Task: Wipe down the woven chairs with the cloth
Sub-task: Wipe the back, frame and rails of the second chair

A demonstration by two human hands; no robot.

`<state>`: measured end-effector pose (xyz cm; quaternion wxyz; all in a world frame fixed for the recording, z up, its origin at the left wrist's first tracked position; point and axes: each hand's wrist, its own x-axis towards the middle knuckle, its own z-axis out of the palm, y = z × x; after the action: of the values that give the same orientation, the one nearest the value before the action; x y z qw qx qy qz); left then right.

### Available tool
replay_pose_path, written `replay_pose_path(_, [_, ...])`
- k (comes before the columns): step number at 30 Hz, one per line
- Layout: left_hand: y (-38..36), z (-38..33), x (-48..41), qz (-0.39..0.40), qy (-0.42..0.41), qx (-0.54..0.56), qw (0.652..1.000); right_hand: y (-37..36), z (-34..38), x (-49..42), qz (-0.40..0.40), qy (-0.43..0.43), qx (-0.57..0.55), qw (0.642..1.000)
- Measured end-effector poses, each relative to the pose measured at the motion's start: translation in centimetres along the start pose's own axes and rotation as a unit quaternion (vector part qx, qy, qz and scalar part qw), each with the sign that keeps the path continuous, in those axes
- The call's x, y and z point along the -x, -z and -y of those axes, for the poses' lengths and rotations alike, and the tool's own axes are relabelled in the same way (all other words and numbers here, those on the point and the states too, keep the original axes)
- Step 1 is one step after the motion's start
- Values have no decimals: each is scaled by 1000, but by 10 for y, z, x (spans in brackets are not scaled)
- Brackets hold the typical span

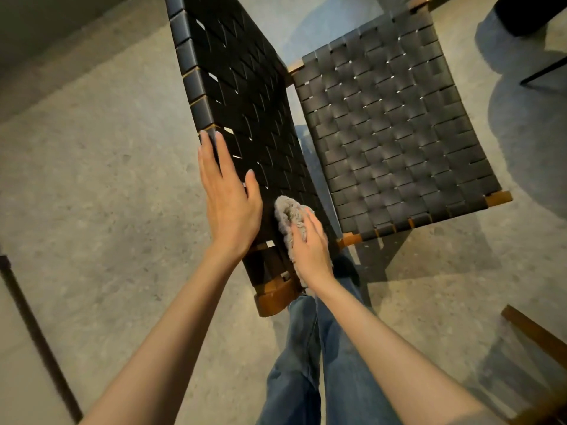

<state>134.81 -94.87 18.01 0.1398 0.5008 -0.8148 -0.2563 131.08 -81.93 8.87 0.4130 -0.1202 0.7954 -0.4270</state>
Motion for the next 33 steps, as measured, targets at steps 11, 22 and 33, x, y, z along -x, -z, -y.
replay_pose_path(11, [-7,1,0,-43,22,58,997,-1,3,-10,10,-36,-44,998])
replay_pose_path(22, [-9,3,2,-43,26,73,996,-2,-34,-49,-53,-39,20,998])
replay_pose_path(33, [-11,9,1,-53,19,112,992,11,-97,-120,-58,-219,23,974])
